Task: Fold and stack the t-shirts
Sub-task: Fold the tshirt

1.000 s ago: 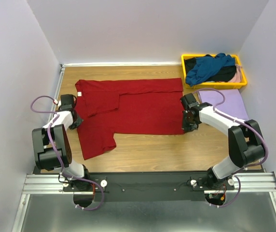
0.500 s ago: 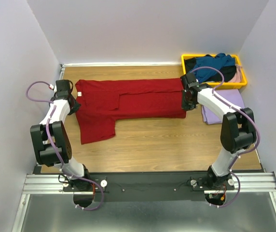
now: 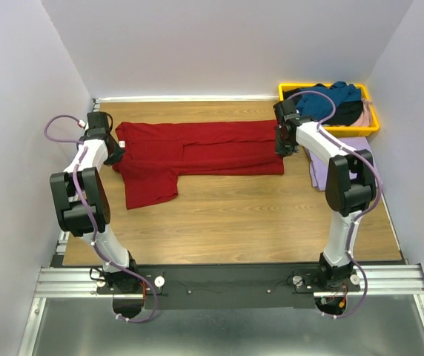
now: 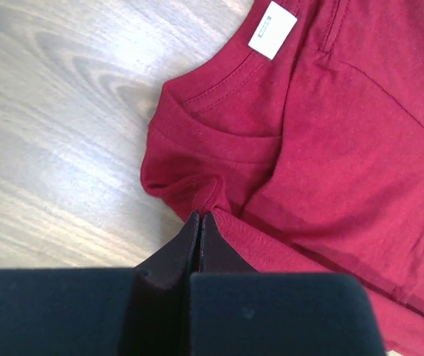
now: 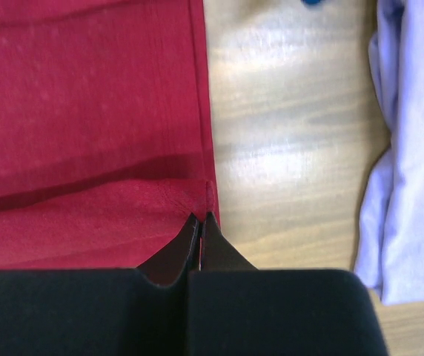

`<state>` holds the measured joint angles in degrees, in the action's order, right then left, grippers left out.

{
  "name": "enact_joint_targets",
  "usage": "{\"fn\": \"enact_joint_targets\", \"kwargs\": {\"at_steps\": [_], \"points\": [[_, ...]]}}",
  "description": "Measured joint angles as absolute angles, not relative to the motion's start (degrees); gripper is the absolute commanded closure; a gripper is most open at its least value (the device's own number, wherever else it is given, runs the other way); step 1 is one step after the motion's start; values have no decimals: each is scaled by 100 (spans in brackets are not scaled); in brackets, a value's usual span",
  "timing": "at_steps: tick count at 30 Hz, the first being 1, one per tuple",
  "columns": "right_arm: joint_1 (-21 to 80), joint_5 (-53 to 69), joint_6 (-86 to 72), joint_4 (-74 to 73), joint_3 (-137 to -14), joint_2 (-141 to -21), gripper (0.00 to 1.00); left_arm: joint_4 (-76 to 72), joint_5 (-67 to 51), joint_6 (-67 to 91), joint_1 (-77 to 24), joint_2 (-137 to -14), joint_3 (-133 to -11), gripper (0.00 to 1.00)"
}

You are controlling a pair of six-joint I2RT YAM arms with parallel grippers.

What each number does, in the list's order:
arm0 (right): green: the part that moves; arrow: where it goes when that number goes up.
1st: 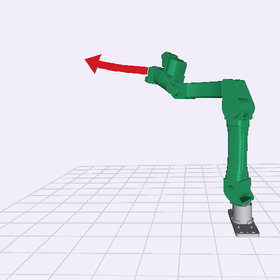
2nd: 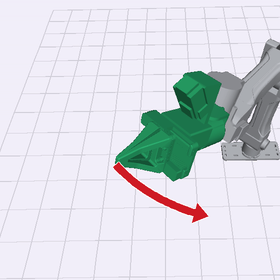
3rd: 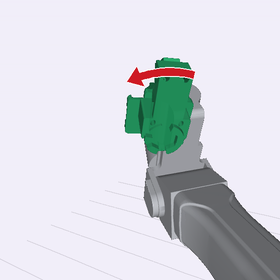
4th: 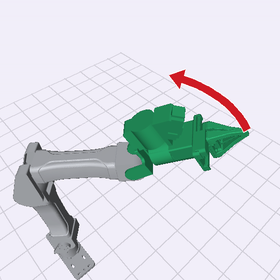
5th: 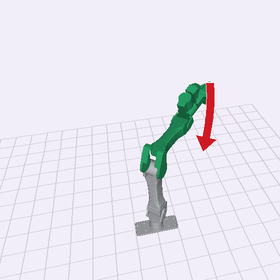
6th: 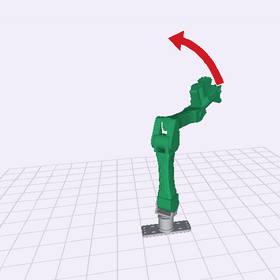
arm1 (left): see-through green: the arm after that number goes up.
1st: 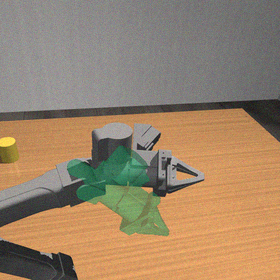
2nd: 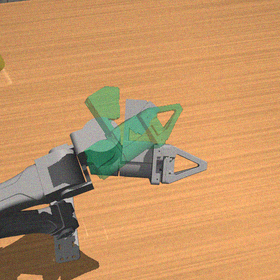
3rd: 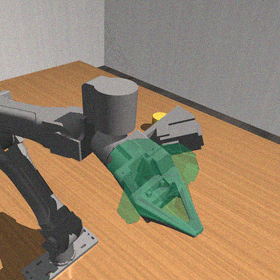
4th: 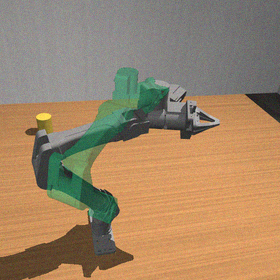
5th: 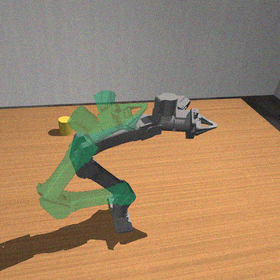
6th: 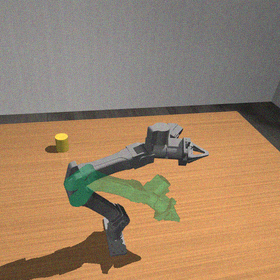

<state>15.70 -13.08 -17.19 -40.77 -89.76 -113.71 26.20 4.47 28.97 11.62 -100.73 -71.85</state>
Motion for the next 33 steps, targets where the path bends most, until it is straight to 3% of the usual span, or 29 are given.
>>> {"fn": "enact_joint_targets", "kwargs": {"at_steps": [28,32,33], "points": [[1378,-1382,-1686,-3981,-9655,-12401,98,2449,395,2875,1160,-11008,-7822,99],[1378,-1393,-1686,-3957,-9734,-12451,93,2351,399,2873,1140,-11024,-7822,87],[1378,-1396,-1688,-3942,-9745,-12451,86,2311,399,2867,1135,-11024,-7813,80]]}}
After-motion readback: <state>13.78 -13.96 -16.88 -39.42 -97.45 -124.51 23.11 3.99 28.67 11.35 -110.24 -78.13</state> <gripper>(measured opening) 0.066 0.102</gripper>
